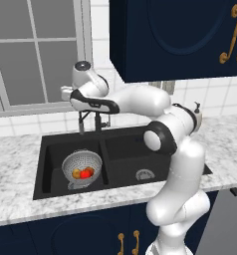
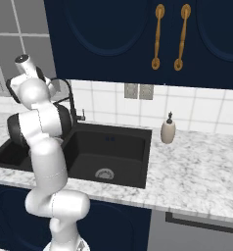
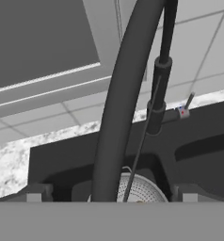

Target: Put the colander in the sink, put the apple, peach, apple in the colander, and turn on the sink faucet and pour water over the colander.

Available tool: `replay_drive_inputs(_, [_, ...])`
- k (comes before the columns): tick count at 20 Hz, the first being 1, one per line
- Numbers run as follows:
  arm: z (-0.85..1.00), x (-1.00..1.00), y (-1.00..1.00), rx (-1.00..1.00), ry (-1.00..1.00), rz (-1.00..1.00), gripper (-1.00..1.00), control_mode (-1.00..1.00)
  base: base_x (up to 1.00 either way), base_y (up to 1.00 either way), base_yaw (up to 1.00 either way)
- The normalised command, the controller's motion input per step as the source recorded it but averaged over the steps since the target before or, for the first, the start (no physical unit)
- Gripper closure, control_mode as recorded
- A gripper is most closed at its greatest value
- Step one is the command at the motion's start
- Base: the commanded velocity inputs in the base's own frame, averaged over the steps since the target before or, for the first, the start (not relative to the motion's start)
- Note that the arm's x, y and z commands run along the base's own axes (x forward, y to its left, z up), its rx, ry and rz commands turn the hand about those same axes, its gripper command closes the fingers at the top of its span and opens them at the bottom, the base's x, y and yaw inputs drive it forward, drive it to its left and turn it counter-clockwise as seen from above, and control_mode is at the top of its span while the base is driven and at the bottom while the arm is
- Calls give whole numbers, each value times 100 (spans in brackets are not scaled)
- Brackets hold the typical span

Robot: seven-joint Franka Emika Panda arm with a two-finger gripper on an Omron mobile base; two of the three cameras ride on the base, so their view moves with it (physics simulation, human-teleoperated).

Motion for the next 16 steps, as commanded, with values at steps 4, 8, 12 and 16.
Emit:
replay_drive_inputs(4, [-3, 34, 14, -1, 0, 0, -100, -100, 0, 0, 0])
replay_drive_inputs(8, [28, -10, 2, 0, 0, 0, -100, -100, 0, 0, 0])
replay_drive_inputs(12, [54, -39, 1, -1, 0, 0, -100, -100, 0, 0, 0])
replay_drive_inputs(16, [54, -54, -1, 0, 0, 0, -100, -100, 0, 0, 0])
